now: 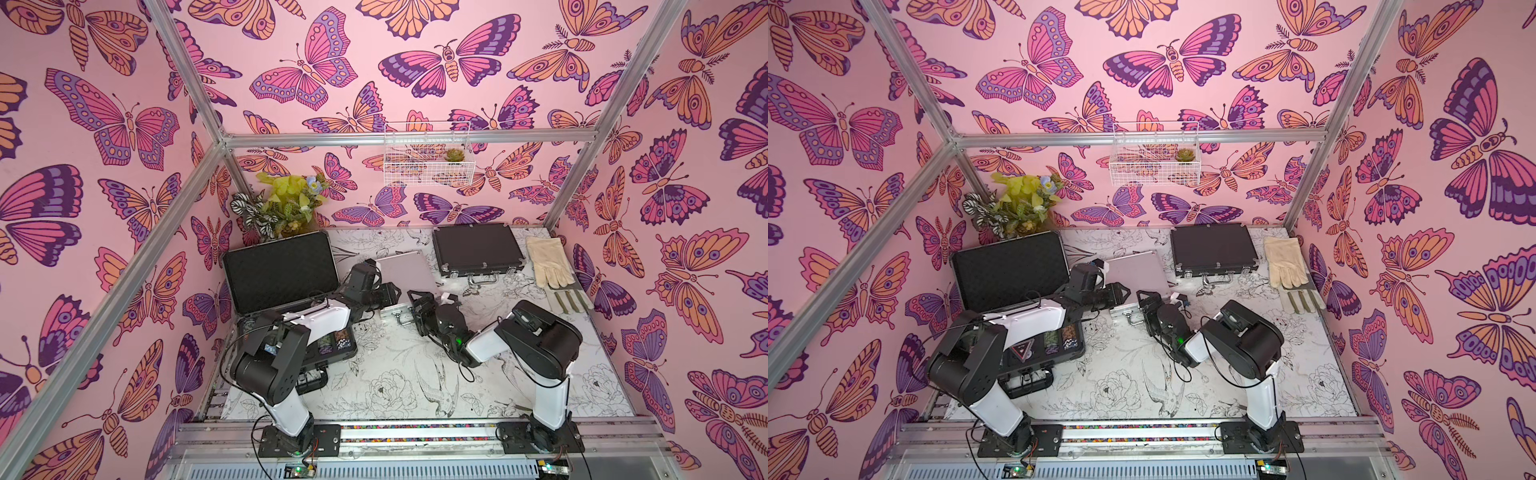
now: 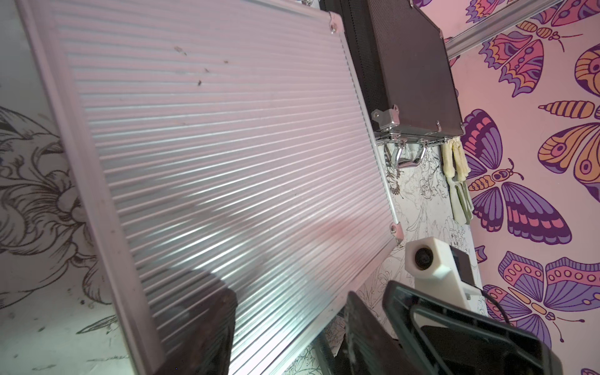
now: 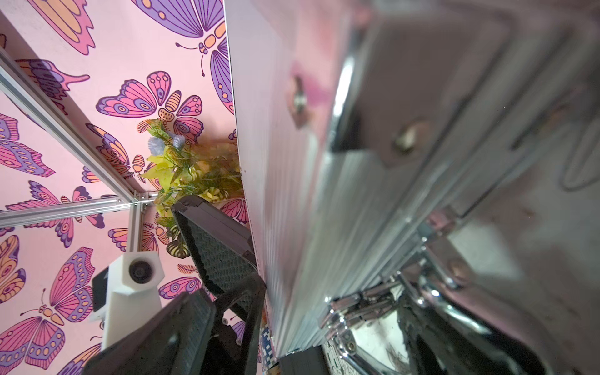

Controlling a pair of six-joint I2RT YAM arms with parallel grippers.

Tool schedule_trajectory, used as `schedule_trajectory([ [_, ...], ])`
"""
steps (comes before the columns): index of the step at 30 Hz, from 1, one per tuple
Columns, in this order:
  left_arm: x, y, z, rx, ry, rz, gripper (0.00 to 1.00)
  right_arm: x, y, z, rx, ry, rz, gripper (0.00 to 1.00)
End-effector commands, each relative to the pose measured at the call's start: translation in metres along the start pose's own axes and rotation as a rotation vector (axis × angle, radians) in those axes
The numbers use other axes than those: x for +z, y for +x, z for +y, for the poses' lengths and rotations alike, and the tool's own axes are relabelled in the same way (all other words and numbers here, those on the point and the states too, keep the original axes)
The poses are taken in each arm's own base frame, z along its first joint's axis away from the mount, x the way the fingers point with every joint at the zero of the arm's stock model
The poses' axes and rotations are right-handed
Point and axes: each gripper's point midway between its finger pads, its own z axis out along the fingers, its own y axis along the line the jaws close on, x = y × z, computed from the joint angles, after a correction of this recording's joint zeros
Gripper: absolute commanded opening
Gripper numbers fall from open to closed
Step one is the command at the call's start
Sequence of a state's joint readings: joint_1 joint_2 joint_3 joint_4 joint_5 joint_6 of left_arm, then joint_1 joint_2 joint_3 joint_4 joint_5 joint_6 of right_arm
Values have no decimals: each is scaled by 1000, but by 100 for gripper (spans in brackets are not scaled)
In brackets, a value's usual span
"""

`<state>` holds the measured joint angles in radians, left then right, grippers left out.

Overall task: Close the poker set cases
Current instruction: Fasten the fastener on the poker set case, then move the poker set case to the center of the board.

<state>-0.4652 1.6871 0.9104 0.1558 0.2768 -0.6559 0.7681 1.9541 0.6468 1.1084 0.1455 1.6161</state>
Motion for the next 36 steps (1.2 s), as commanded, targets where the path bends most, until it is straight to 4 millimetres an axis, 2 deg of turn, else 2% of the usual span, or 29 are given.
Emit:
schedule_trajectory([
  [1,-6,107,77,-145,-274,354,57,-6,-12,-47,-71,167,-39,99],
  [8,-10,82,57,-50,-299,296,61,-22,-14,-1,-277,167,14,99],
  [12,-22,74,42,75,-394,273,66,-41,-27,6,-477,284,13,99],
  [16,-44,79,49,88,-519,223,70,-76,-56,16,-687,485,-64,99],
  [18,-56,88,52,60,-540,199,70,-97,-76,22,-758,567,-146,99],
  [22,-68,108,45,58,-552,166,70,-124,-103,36,-833,579,-253,99],
  [26,-59,125,38,32,-573,163,68,-137,-122,32,-791,597,-266,99],
  [28,-49,127,34,34,-572,155,67,-142,-129,28,-780,619,-265,99],
  [32,-28,120,25,12,-527,101,66,-146,-129,26,-813,643,-231,99],
  [36,-13,103,22,2,-538,35,63,-149,-127,24,-843,657,-209,99],
])
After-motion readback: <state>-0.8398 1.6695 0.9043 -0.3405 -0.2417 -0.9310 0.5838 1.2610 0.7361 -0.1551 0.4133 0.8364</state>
